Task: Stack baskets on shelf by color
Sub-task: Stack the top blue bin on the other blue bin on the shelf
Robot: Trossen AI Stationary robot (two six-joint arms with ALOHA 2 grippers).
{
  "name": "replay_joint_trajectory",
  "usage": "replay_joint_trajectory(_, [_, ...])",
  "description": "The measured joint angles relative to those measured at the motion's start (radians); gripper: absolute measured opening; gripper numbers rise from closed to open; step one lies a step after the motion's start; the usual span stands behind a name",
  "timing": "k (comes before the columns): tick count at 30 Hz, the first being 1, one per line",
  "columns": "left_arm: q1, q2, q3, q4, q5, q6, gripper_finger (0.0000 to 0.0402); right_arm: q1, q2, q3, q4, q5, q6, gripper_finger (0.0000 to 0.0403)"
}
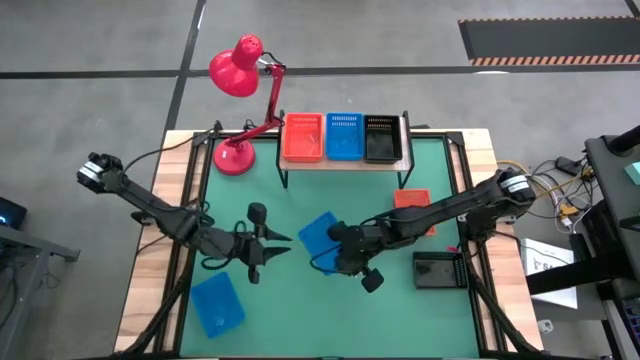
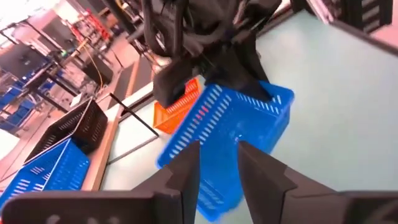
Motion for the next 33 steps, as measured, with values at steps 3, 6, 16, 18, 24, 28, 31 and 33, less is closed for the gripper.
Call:
replay_joint_trajectory(3, [0.000,-0.047,-0.054,0.077,-0.001,-0.001,0.0086,0.003,-0.050,0.000,0.002,0.047,0.028,0.0009])
replay_joint_trajectory(6, [0.000,-0.080,-0.092,0.133,-0.001,-0.002,0.0084,0.001,-0.102,0.008,0.003,0.125,0.054,0.0009])
replay_joint_trajectory(16, [0.000,-0.121,-0.140,0.211,-0.001,-0.002,0.0084,-0.096,-0.221,0.086,-0.007,0.286,0.050,0.0009])
replay_joint_trajectory(18, [0.000,-0.116,-0.140,0.212,-0.001,-0.002,0.0084,-0.141,-0.224,0.109,-0.021,0.287,0.044,0.0009])
replay_joint_trajectory(24, [0.000,-0.116,-0.141,0.211,-0.001,-0.002,0.0084,-0.309,-0.199,0.192,-0.093,0.286,0.001,0.0009])
replay_joint_trajectory(28, [0.000,-0.116,-0.141,0.211,-0.001,-0.002,0.0084,-0.429,-0.171,0.216,-0.123,0.242,-0.043,0.0008])
replay_joint_trajectory(31, [0.000,-0.115,-0.141,0.211,-0.001,-0.002,0.0084,-0.523,-0.160,0.216,-0.123,0.152,-0.052,0.0008])
replay_joint_trajectory(33, [0.000,-0.116,-0.141,0.211,0.000,-0.002,0.0084,-0.578,-0.149,0.215,-0.123,0.097,-0.052,0.0008])
